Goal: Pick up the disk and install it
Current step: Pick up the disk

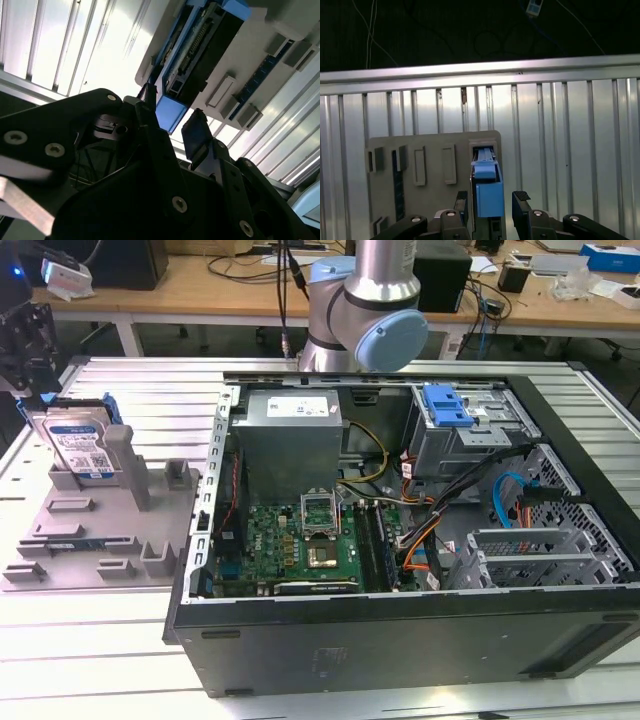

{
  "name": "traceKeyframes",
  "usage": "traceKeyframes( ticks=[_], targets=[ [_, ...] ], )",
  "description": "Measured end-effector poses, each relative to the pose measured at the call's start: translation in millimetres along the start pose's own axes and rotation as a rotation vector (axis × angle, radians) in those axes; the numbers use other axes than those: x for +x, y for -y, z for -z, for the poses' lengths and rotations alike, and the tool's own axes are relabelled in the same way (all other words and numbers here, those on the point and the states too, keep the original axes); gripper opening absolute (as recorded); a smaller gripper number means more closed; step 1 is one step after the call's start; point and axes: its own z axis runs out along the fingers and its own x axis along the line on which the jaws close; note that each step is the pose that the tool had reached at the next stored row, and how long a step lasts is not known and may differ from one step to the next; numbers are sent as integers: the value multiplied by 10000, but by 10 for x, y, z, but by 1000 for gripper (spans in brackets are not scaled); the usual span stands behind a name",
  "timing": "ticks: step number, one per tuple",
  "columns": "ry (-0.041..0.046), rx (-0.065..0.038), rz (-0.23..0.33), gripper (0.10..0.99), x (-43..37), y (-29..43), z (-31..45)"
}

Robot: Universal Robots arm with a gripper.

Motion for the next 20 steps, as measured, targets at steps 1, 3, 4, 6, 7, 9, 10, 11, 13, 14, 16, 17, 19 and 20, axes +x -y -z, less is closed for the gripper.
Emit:
traceKeyframes(
  ticks=[1,3,4,6,7,9,10,11,13,14,16,17,19,20],
  targets=[
    [1,0,14,482,0,-2,-6],
    [0,1,38,482,1,-4,-18],
    [0,2,50,482,2,-5,-24],
    [-1,3,98,482,5,-7,-47],
    [-1,3,122,482,6,-8,-59],
    [-2,4,163,482,7,-8,-77],
    [-2,4,175,482,7,-8,-82],
    [-2,5,215,482,7,-9,-91],
    [-3,7,269,482,7,-10,-98],
    [-3,8,304,482,7,-10,-101],
    [-3,10,353,482,6,-10,-107],
    [-4,12,386,482,6,-10,-112],
    [-4,13,413,482,6,-10,-118],
    [-3,14,419,482,6,-10,-123]
  ],
)
